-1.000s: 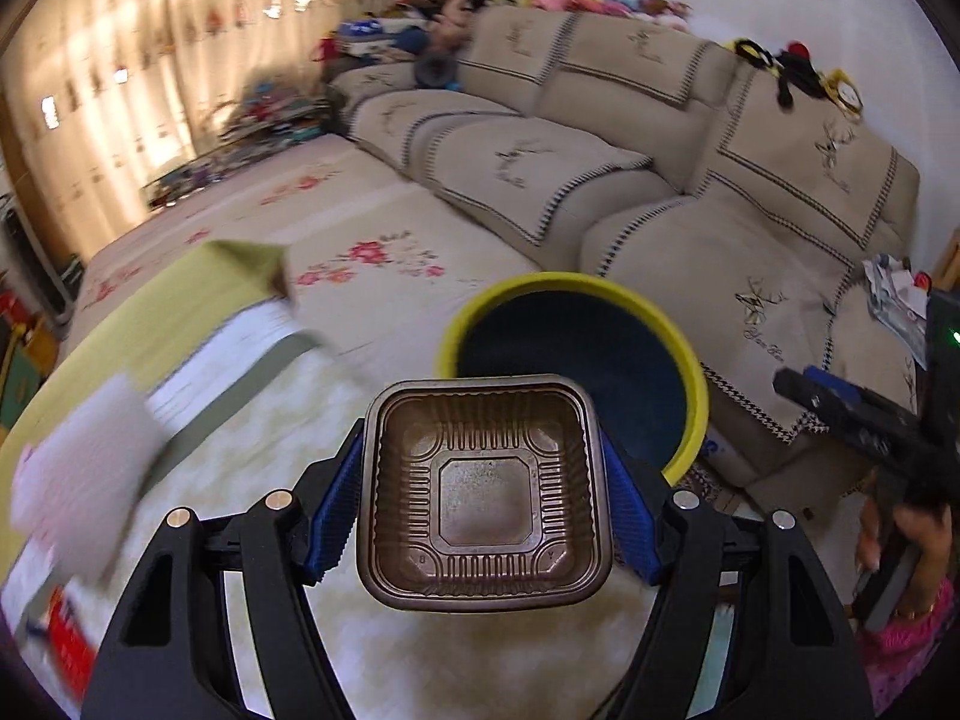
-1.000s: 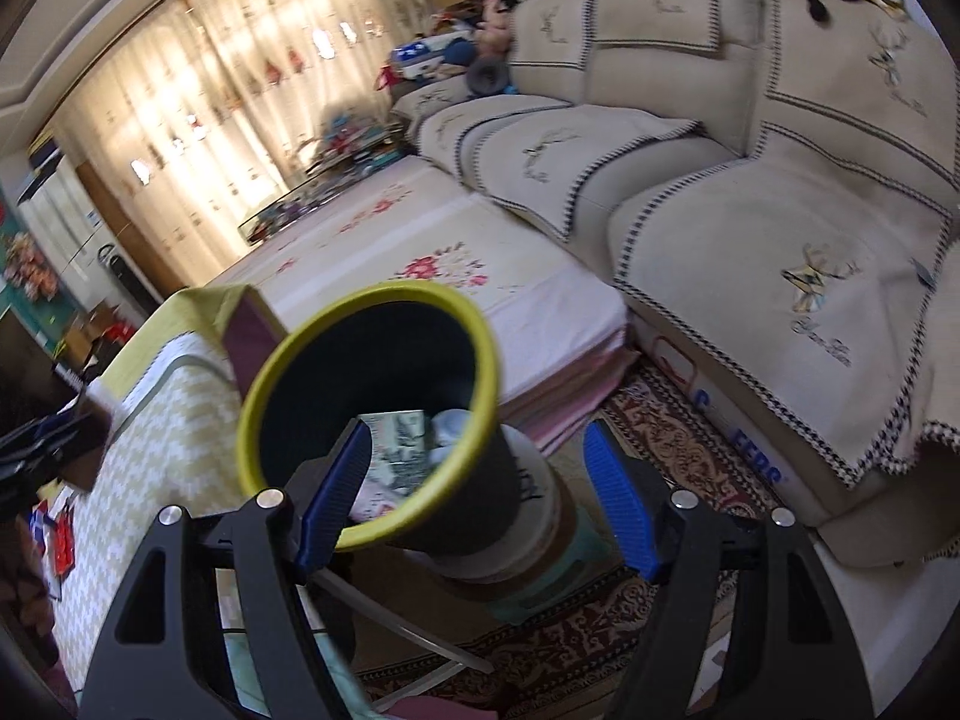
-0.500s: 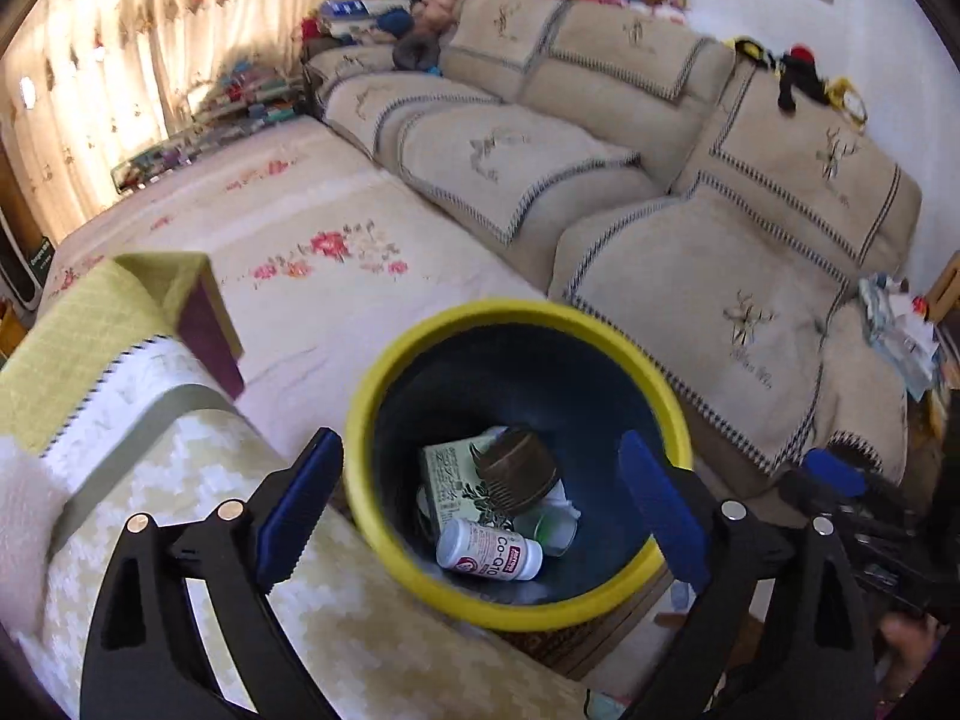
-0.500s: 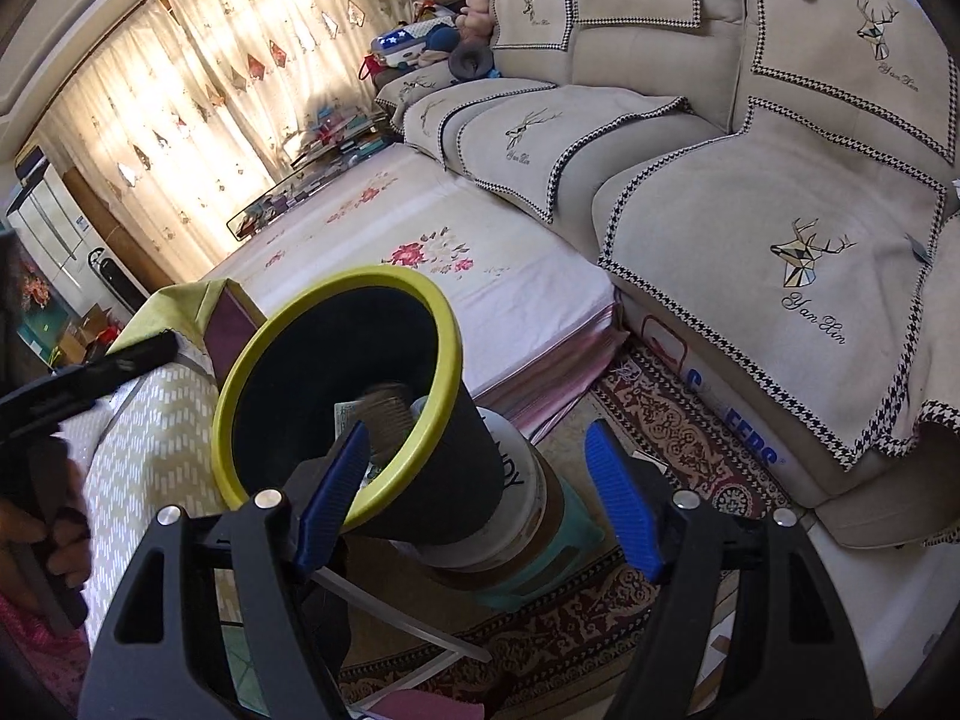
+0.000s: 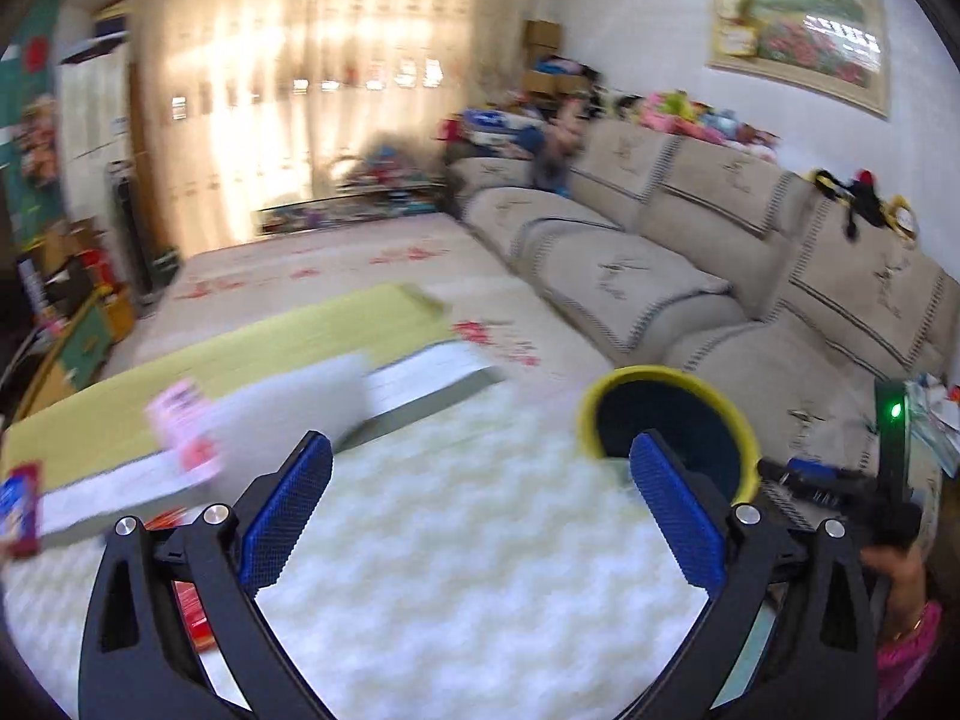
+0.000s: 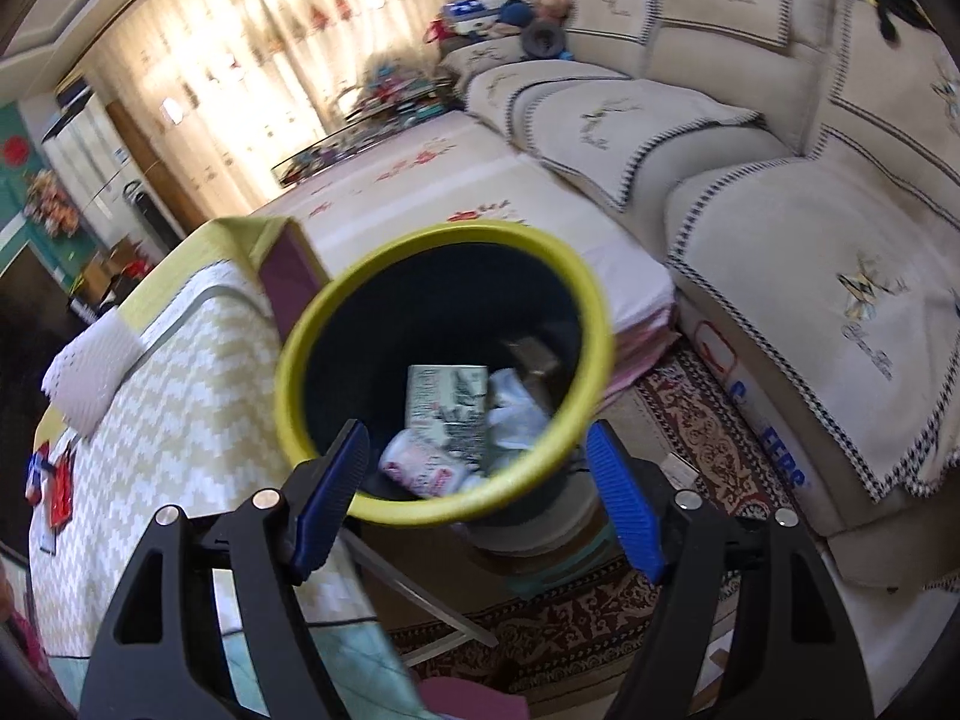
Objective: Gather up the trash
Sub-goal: 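Grasp the pink strawberry milk carton with the right tool and lift it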
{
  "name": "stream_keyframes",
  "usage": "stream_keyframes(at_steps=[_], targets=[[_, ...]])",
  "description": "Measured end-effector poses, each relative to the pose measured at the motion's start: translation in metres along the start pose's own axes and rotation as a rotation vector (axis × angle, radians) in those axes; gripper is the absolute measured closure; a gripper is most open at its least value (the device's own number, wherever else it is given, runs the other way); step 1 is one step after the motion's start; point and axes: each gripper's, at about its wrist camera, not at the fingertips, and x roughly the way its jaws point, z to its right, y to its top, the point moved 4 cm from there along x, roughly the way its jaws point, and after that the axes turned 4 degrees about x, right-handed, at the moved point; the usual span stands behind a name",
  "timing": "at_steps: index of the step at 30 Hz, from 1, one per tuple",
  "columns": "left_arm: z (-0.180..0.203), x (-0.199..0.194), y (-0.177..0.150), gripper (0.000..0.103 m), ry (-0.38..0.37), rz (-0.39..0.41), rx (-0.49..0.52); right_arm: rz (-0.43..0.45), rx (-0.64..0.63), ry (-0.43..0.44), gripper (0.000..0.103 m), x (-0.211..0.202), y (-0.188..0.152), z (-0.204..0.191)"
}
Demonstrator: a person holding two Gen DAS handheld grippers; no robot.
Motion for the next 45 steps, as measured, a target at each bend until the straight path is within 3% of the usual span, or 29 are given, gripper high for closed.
stream_keyframes(at_steps=[7, 13, 15, 20, 24, 28, 35, 37, 41, 43, 45], targets=[[-0.119, -0.055, -0.063, 0.005, 0.257, 0.000, -0.089, -0.034, -0.155, 0.084, 0.031, 0.014, 0.001, -0.093], [-0.192, -0.068, -0.106, 0.005, 0.399, -0.012, -0.131, -0.043, -0.330, 0.203, 0.031, 0.015, 0.001, -0.200], [-0.209, -0.069, -0.119, 0.005, 0.424, -0.016, -0.155, -0.048, -0.390, 0.253, 0.031, 0.013, 0.001, -0.237], [-0.238, -0.074, -0.139, 0.005, 0.389, -0.002, -0.223, -0.079, -0.551, 0.382, 0.031, 0.010, 0.005, -0.339], [-0.236, -0.065, -0.139, 0.005, 0.389, -0.009, -0.244, -0.126, -0.658, 0.420, 0.031, 0.028, 0.010, -0.410], [-0.233, -0.066, -0.139, 0.005, 0.377, -0.012, -0.269, -0.248, -0.791, 0.371, 0.031, 0.070, 0.002, -0.476], [-0.225, -0.056, -0.143, 0.005, 0.350, -0.051, -0.264, -0.427, -0.899, 0.221, 0.035, 0.141, -0.014, -0.521], [-0.222, -0.053, -0.144, 0.005, 0.345, -0.057, -0.256, -0.452, -0.930, 0.183, 0.042, 0.153, -0.021, -0.527], [-0.219, -0.050, -0.144, 0.005, 0.335, -0.062, -0.252, -0.470, -0.988, 0.131, 0.047, 0.165, -0.038, -0.535], [-0.218, -0.050, -0.144, 0.005, 0.330, -0.064, -0.256, -0.474, -1.006, 0.113, 0.056, 0.168, -0.044, -0.540], [-0.218, -0.050, -0.144, 0.005, 0.324, -0.064, -0.262, -0.480, -1.013, 0.102, 0.056, 0.171, -0.048, -0.544]])
